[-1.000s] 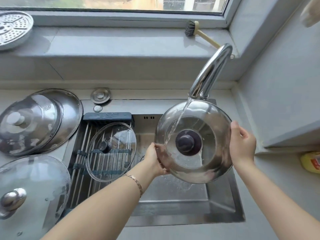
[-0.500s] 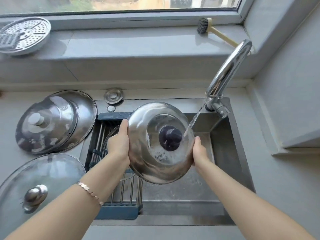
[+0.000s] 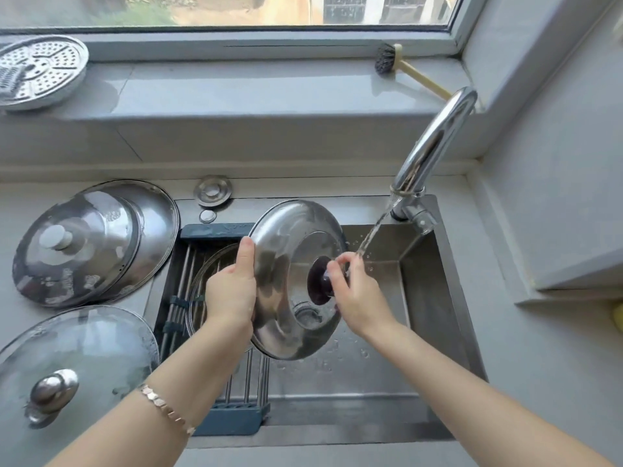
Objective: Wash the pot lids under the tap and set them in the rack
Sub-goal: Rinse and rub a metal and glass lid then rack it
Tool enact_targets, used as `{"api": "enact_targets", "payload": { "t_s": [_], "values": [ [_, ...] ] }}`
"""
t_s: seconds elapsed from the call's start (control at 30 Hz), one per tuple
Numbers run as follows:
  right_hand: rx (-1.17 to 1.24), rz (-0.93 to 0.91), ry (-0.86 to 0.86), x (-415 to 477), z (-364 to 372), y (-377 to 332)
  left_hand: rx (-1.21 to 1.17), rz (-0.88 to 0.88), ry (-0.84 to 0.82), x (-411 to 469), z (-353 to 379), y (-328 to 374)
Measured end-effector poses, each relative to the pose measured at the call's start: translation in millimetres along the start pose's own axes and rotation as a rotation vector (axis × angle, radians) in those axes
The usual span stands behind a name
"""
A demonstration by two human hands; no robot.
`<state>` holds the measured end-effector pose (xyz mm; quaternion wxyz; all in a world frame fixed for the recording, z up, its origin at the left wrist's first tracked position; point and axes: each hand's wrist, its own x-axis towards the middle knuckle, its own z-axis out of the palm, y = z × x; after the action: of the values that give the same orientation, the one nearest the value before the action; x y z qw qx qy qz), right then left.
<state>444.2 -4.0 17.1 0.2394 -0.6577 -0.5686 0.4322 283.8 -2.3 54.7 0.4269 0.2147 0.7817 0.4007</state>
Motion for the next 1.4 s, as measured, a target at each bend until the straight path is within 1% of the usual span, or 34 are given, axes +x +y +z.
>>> {"api": "enact_targets", "payload": {
  "t_s": [0.03,0.07,0.13,0.2,0.27,0.37,0.4,0.43,0.5,0.53,0.57,0.6,0.67,0.7,0.77,0.83,1.0,1.1,1.17,1.23,1.33,1.4],
  "values": [
    [-0.094,-0.035,-0.061,-6,0,-2,-0.005,-0.013,-0.009,-3,4,1],
    [-0.155,-0.043,-0.046,-8,-1,-2,-0.005,-0.015,-0.019,-5,7,2],
    [-0.201,-0.017,0.065,-7,-3,-2,0.006,0.002,-0.049,-8,10,2],
    [-0.183,0.036,0.116,-4,-6,-4,0.005,0.011,-0.06,-7,12,4],
    [-0.13,0.1,0.103,-3,-4,-5,0.008,0.012,-0.03,-7,13,7],
    [0.049,0.178,0.096,1,4,-2,0.071,0.077,-0.028,-13,16,11],
    [0.114,0.237,0.091,6,5,1,0.096,0.114,-0.034,-17,17,12],
    [0.198,0.335,0.071,11,4,5,0.118,0.14,-0.043,-20,20,14],
    [0.412,0.581,-0.008,20,-2,14,0.159,0.169,-0.091,-25,28,18],
    [0.451,0.648,-0.039,21,-7,21,0.189,0.184,-0.123,-28,33,19],
    [0.431,0.677,-0.058,23,-13,28,0.219,0.201,-0.158,-30,39,20],
    [0.348,0.682,-0.07,25,-19,35,0.243,0.214,-0.196,-32,47,21],
    [0.155,0.611,-0.085,26,-33,46,0.295,0.224,-0.274,-35,64,22],
    [0.1,0.571,-0.072,26,-41,51,0.332,0.228,-0.306,-38,72,23],
    [0.003,0.475,0.008,29,-58,65,0.413,0.238,-0.353,-44,89,26],
    [-0.04,0.406,0.099,32,-73,76,0.46,0.244,-0.397,-49,102,30],
    [0.239,0.332,0.144,50,-93,77,0.48,0.346,-0.442,-53,106,30],
    [0.334,0.302,0.214,66,-91,68,0.429,0.363,-0.425,-49,95,23],
    [0.326,0.324,0.274,75,-88,63,0.369,0.355,-0.414,-45,86,20],
    [0.296,0.318,0.272,80,-82,57,0.336,0.348,-0.401,-43,77,18],
    [0.37,0.372,0.223,84,-74,44,0.313,0.345,-0.389,-43,67,16],
    [0.291,0.379,0.145,76,-75,38,0.308,0.33,-0.38,-43,62,15]
  ]
}}
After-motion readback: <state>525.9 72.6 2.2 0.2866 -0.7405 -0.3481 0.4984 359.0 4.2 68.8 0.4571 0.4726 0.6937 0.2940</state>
